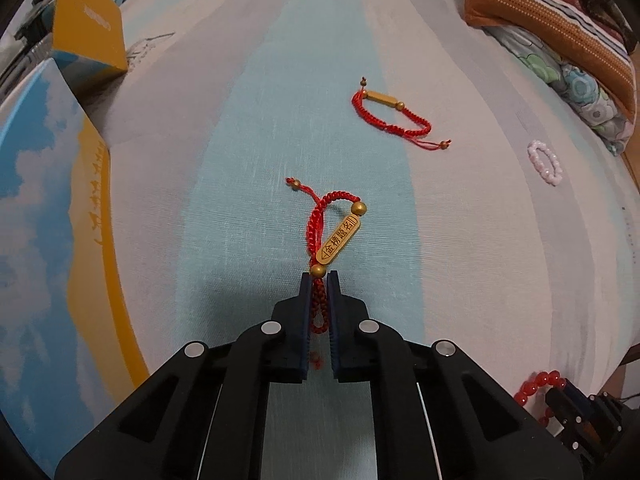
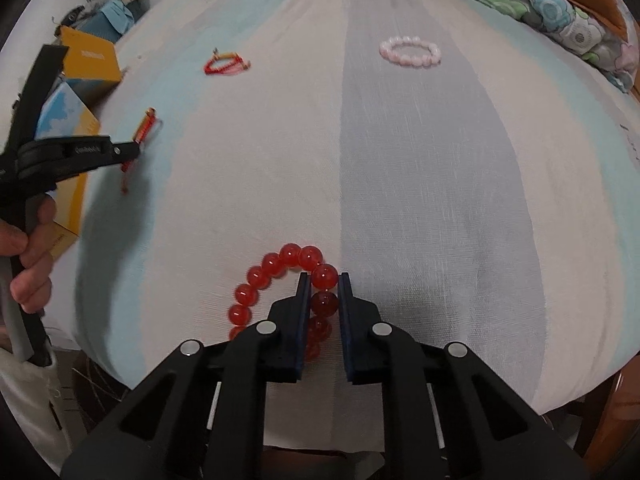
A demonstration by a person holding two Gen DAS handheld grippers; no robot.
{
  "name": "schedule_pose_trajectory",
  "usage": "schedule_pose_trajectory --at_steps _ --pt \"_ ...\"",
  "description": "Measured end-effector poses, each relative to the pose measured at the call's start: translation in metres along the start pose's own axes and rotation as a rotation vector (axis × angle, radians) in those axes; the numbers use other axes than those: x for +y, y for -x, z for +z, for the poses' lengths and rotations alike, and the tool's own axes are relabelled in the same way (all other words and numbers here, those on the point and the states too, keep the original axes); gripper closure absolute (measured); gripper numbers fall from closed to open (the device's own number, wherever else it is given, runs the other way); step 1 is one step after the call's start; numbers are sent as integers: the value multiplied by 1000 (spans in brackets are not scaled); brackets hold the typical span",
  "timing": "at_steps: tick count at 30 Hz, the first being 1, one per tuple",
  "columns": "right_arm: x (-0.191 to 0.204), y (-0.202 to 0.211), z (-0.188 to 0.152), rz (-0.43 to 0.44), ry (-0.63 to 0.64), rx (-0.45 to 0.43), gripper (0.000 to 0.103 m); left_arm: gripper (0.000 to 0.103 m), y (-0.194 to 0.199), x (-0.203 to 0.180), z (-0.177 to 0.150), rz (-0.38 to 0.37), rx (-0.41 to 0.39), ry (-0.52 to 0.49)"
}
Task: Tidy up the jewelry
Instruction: 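Grasp the red string gold-charm bracelet with the left tool while the right tool grasps the red bead bracelet, then carry the red string bracelet and red bead bracelet over the white box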
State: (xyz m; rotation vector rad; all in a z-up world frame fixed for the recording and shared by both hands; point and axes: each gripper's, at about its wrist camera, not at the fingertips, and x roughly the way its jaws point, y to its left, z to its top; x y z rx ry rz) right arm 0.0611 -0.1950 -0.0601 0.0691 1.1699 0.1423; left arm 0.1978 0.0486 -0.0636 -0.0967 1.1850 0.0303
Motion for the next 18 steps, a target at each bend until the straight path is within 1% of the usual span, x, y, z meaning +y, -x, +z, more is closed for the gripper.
schedule_pose_trajectory --at_steps 9,12,15,18 --pt "23 29 3 31 51 -72 90 96 28 -6 -4 25 -33 -11" --pt "32 37 9 41 53 -88 90 96 35 -7 -4 40 -48 -19" --pt "40 44 18 49 58 -104 90 96 41 -7 -4 35 -53 -17" --pt "44 48 27 38 64 -119 90 96 50 -8 -5 34 -70 -18"
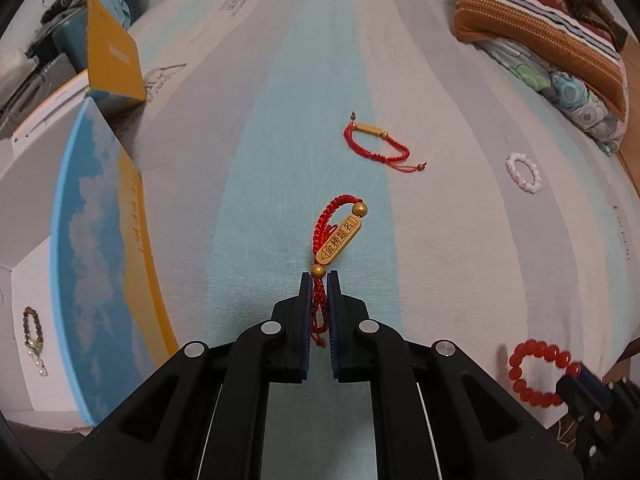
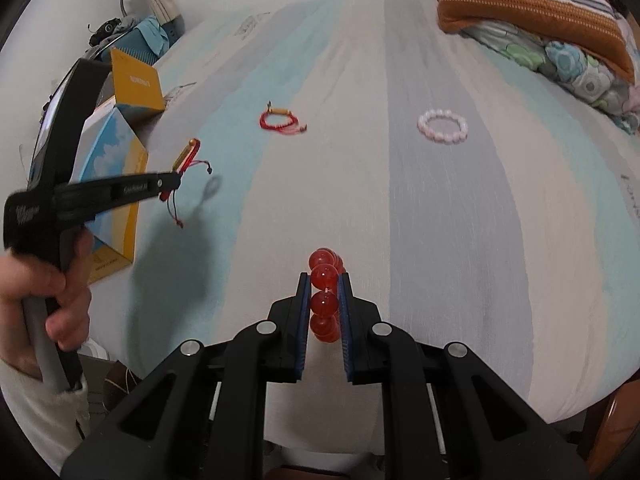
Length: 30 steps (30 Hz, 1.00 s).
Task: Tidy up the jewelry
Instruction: 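Carry the red string bracelet and red bead bracelet over the white box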
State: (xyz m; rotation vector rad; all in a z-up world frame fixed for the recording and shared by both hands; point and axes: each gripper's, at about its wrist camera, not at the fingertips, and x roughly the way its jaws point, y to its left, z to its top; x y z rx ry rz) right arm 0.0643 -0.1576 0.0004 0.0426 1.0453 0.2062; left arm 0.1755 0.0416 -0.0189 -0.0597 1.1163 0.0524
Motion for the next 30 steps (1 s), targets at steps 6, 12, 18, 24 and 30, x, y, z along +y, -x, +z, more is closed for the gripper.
schedule_pose_trajectory --at_steps 6,12,18,24,30 --pt "10 6 32 -7 12 -20 90 96 13 0 0 -6 -24 -10" --pt "19 15 59 -23 6 -60 90 96 31 8 5 1 -47 -6" --pt "33 18 79 -12 5 -75 90 96 45 17 10 -3 -57 7" --pt "54 22 92 -13 23 -86 90 96 67 31 14 18 -87 22" --pt "82 24 100 -17 60 -92 90 96 86 54 16 26 -109 50"
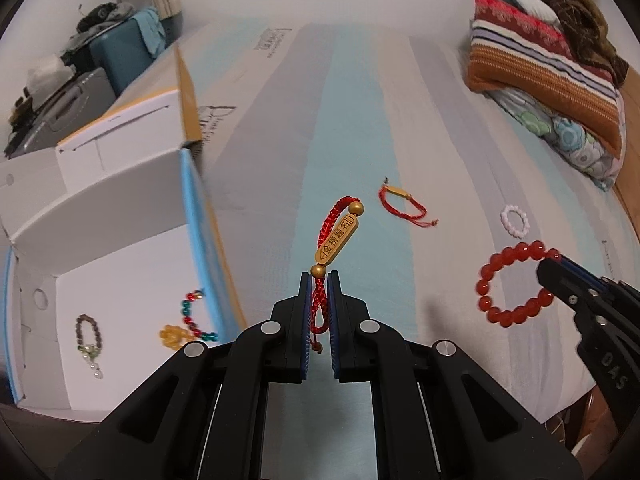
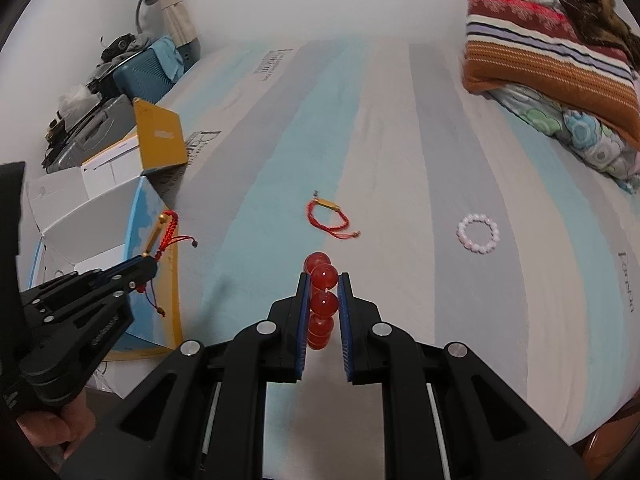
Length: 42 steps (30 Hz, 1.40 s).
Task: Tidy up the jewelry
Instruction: 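Carry the red string bracelet and red bead bracelet over the white box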
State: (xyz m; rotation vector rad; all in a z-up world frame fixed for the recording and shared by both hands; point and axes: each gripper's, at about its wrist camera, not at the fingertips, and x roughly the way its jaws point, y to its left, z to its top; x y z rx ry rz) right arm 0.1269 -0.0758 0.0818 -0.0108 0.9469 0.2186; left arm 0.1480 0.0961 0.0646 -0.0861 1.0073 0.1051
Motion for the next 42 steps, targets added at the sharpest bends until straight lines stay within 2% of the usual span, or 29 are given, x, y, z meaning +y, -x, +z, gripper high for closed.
schedule_pose_trajectory --at_steps 10,20,30,36,42 --pt "57 2 11 24 62 -19 90 96 39 53 3 42 -57 64" --pt "129 7 17 127 154 -39 90 95 58 131 -18 101 -64 141" --pt "200 -5 9 219 222 -9 90 95 59 212 -48 159 -33 239" --pt "236 -25 0 227 254 36 90 95 46 244 -64 177 3 279" --pt "257 -31 -1 213 254 23 90 95 41 267 -71 180 10 303"
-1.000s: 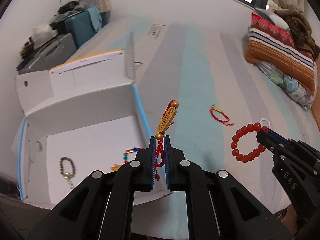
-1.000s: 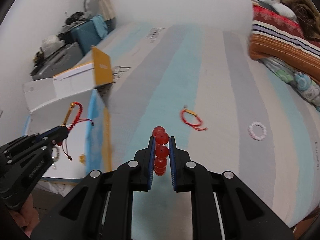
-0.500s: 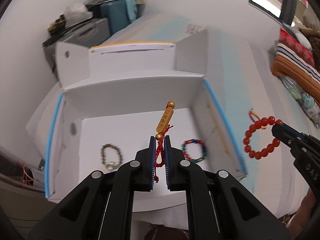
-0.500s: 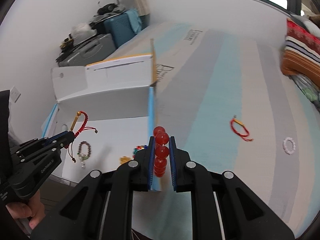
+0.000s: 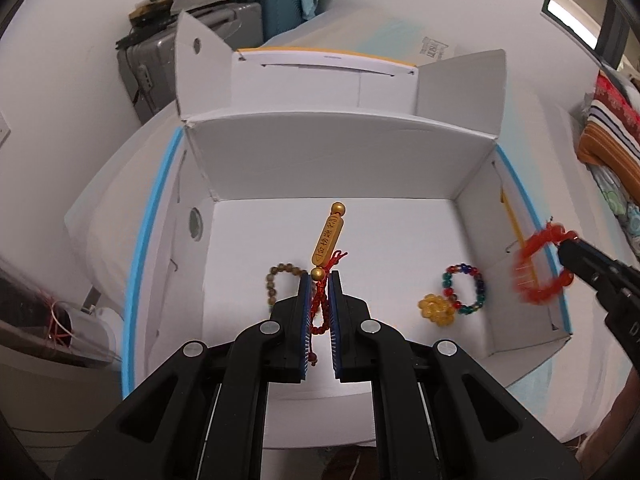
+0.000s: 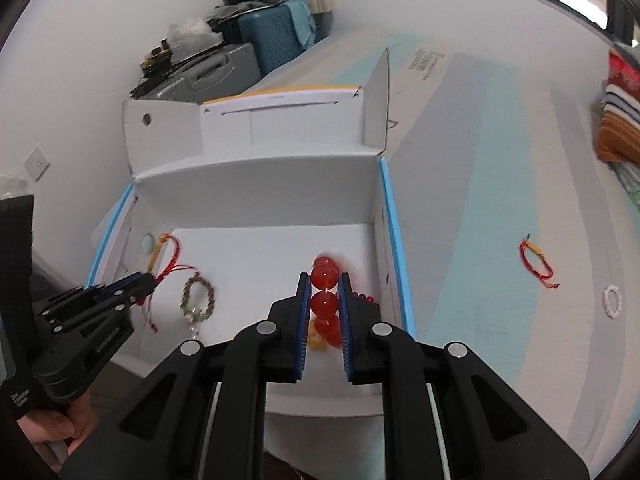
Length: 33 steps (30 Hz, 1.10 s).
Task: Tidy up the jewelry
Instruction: 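Carry the red string bracelet and red bead bracelet over the white box, then open both tools to drop the two red bracelets into the box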
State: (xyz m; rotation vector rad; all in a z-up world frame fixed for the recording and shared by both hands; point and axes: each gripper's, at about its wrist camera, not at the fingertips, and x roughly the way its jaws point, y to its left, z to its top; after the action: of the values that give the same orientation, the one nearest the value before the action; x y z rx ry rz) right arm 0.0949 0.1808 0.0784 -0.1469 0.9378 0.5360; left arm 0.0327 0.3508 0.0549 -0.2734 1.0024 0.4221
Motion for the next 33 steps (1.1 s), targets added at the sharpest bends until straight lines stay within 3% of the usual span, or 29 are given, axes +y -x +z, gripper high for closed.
schedule_pose_trajectory --at_steps 16,17,18,19,20,21,23,25,27,29,31,33 --pt "30 -56 -13 33 25 139 90 92 -31 28 -2 32 55 38" --pt "30 -56 -14 35 20 147 89 92 -31 29 -3 41 55 41" --pt "30 -56 -14 34 15 147 81 91 -31 29 -3 53 51 39" --pt "29 -54 -14 33 10 141 72 87 -30 29 -3 54 46 36" --pt "28 -50 -13 34 7 129 56 83 -30 29 -3 51 44 36" --pt "26 -46 -13 32 8 117 50 73 -28 30 -3 48 39 38" --pt "24 -41 -12 46 8 111 48 61 -24 30 -3 58 17 41" --pt "18 -33 -11 51 -2 96 39 45 -19 27 -2 66 -4 38" --pt "11 -24 -10 40 -10 66 23 36 -14 22 -2 57 -29 34" --pt "3 -16 -10 29 -15 46 19 27 -8 13 -1 58 -51 16" --pt "-10 -8 -11 12 -21 34 15 12 -2 2 -1 55 -71 0" --pt "-24 0 -12 -11 -34 19 11 9 3 -10 0 53 -87 -11"
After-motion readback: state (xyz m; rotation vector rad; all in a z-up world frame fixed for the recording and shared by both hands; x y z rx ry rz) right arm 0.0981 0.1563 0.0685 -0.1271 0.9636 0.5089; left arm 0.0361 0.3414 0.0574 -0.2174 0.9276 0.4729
